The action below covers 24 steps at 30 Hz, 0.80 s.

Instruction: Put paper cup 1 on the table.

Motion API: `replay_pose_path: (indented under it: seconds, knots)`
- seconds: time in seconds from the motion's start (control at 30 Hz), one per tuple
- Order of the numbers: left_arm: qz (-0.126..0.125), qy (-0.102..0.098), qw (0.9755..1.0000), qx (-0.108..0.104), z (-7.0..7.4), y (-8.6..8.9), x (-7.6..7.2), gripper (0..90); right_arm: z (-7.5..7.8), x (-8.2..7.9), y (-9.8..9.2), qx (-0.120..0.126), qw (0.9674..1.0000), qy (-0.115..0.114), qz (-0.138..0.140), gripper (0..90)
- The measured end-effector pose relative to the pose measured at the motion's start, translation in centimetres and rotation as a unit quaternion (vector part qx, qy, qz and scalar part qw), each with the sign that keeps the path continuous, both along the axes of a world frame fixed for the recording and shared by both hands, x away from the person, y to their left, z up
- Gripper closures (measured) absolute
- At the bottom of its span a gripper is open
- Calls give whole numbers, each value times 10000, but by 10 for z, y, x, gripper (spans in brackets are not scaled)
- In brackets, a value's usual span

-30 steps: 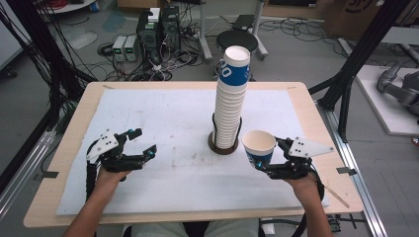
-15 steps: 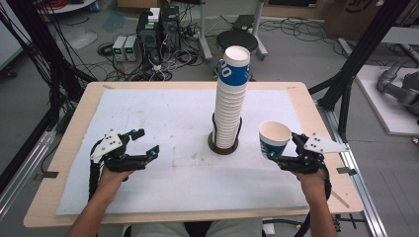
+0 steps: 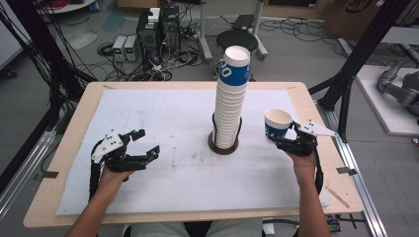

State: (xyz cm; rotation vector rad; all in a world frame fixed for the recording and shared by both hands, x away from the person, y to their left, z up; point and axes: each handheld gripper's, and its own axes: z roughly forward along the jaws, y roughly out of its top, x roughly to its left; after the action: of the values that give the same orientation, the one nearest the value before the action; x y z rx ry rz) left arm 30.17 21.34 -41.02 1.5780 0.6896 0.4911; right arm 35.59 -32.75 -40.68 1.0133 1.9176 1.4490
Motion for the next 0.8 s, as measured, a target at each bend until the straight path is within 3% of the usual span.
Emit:
replay_pose_path:
  seconds: [0.27,0.4,0.6,0.8]
  knots:
    - [-27,73,10000,22,-3,-2,3,161,-20,23,2,-33,9984,267,-498,273]
    - [-37,104,9999,28,-5,-4,3,161,-28,31,6,-131,9973,437,-580,274]
    - [-40,120,9999,50,-5,-4,3,161,-40,39,10,-289,9941,877,-572,271]
    - [-29,139,9999,26,-6,-3,3,162,-40,37,9,-302,9938,902,-569,266]
